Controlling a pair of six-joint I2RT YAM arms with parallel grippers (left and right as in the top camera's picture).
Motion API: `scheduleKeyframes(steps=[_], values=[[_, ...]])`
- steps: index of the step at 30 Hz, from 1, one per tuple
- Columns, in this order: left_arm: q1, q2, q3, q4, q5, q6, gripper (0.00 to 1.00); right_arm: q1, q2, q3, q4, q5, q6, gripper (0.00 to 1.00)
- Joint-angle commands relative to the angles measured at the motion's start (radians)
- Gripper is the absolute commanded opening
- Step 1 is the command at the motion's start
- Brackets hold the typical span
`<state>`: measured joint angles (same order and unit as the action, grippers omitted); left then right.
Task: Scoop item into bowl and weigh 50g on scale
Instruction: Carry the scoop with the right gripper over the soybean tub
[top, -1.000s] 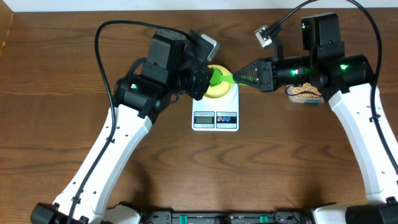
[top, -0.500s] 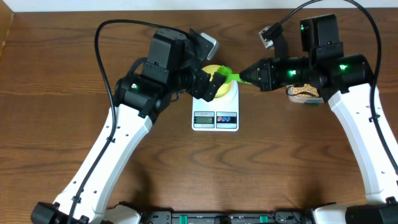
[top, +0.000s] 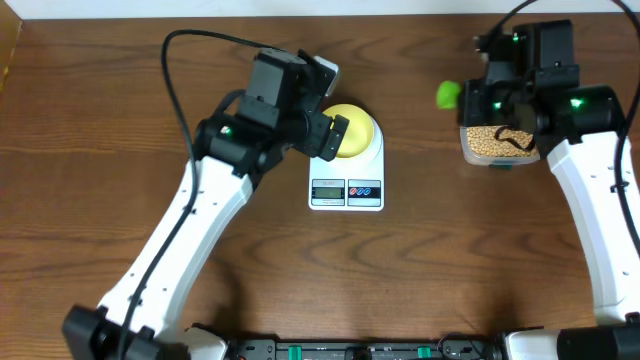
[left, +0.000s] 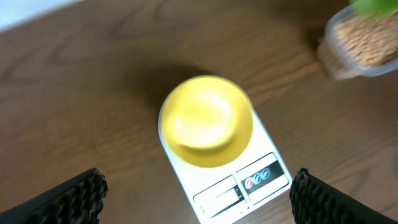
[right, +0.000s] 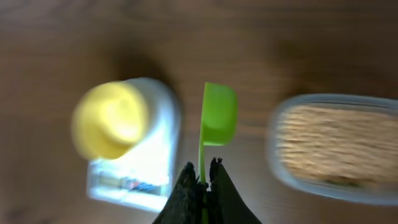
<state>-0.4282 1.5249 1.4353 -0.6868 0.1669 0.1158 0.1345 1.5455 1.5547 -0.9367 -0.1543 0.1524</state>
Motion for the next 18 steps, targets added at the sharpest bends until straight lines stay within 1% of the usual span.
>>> scheduleKeyframes(steps=[1, 4, 6, 13, 18], values=[[-0.001, 0.058, -0.005, -0.022, -0.052, -0.082, 0.97, -0.019, 0.001, 0.018, 0.004, 0.241, -0.003, 0.01], [-0.001, 0.093, -0.005, -0.038, -0.052, -0.139, 0.97, -0.034, 0.001, 0.018, 0.008, 0.28, 0.001, 0.01], [-0.002, 0.108, -0.005, -0.038, -0.052, -0.153, 0.97, -0.043, 0.001, 0.018, 0.012, 0.28, 0.001, 0.01], [-0.01, 0.121, -0.005, -0.047, -0.053, -0.151, 0.97, -0.053, 0.002, 0.018, 0.028, 0.284, 0.001, 0.01], [-0.055, 0.123, -0.007, -0.112, -0.052, -0.152, 0.97, -0.052, 0.002, 0.018, 0.027, 0.282, 0.009, 0.01]])
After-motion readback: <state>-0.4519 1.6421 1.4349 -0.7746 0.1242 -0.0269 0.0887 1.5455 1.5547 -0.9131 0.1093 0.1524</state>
